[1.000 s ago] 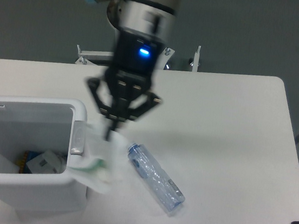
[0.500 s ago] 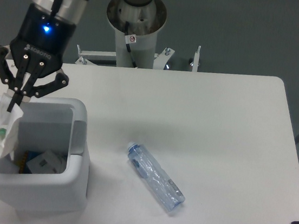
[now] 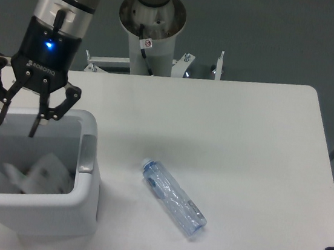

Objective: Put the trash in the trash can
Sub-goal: 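Move the gripper over to the clear plastic water bottle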

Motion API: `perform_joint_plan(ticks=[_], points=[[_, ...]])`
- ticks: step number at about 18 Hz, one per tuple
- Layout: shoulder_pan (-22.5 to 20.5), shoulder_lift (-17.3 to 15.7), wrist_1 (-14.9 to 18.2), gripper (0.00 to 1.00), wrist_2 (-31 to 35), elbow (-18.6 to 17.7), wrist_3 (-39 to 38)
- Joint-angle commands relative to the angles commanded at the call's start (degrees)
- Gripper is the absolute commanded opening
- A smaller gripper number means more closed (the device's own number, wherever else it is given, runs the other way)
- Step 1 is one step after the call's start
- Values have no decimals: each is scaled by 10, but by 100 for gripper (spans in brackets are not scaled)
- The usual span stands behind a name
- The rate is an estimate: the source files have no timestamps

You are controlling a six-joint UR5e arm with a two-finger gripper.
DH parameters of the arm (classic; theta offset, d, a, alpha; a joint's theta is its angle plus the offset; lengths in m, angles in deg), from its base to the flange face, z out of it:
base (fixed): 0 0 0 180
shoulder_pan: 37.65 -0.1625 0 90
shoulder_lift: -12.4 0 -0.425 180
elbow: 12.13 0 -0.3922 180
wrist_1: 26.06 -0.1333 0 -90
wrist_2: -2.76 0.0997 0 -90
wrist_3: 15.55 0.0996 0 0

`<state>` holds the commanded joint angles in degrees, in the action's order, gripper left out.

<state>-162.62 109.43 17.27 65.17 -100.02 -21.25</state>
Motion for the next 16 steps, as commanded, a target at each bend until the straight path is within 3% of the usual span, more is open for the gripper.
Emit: perform_joint_plan(ticks=[3, 6, 12, 16], points=[[-80, 3, 9, 100, 3, -3, -26], [-160, 48, 36, 100, 12, -4, -26], [-166, 189, 54, 100, 131, 25, -14], [-163, 223, 52, 100, 171, 5, 18]])
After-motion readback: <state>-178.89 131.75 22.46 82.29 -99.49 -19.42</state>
